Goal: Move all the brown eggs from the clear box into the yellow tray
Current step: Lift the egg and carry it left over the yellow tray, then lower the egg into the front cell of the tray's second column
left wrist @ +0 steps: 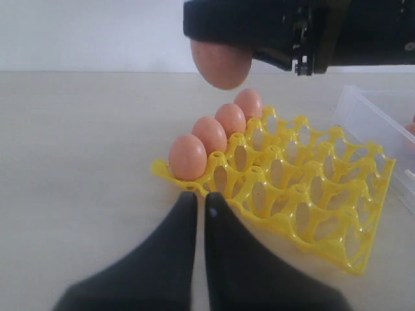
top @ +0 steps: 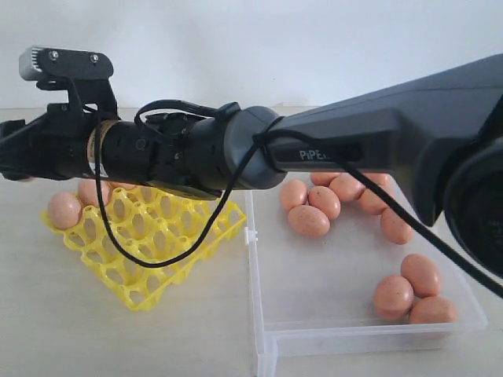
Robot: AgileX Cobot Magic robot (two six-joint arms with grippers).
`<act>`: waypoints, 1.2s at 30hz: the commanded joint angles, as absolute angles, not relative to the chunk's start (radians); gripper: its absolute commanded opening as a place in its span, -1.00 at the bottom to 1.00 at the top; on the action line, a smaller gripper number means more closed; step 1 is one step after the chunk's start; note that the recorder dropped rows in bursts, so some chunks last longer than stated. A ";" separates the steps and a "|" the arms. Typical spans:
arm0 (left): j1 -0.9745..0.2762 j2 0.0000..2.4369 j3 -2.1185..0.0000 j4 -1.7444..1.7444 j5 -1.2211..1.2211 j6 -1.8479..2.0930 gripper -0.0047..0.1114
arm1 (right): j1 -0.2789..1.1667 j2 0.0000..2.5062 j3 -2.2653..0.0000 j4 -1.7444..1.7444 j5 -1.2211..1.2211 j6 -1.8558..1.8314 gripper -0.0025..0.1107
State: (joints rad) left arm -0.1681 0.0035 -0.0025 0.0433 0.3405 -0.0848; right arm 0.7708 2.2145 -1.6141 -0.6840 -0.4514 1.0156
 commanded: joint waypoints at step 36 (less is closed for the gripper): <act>-0.173 0.000 0.000 0.041 0.336 -0.086 -0.85 | 0.767 2.386 -1.617 -0.685 -0.328 0.794 -0.95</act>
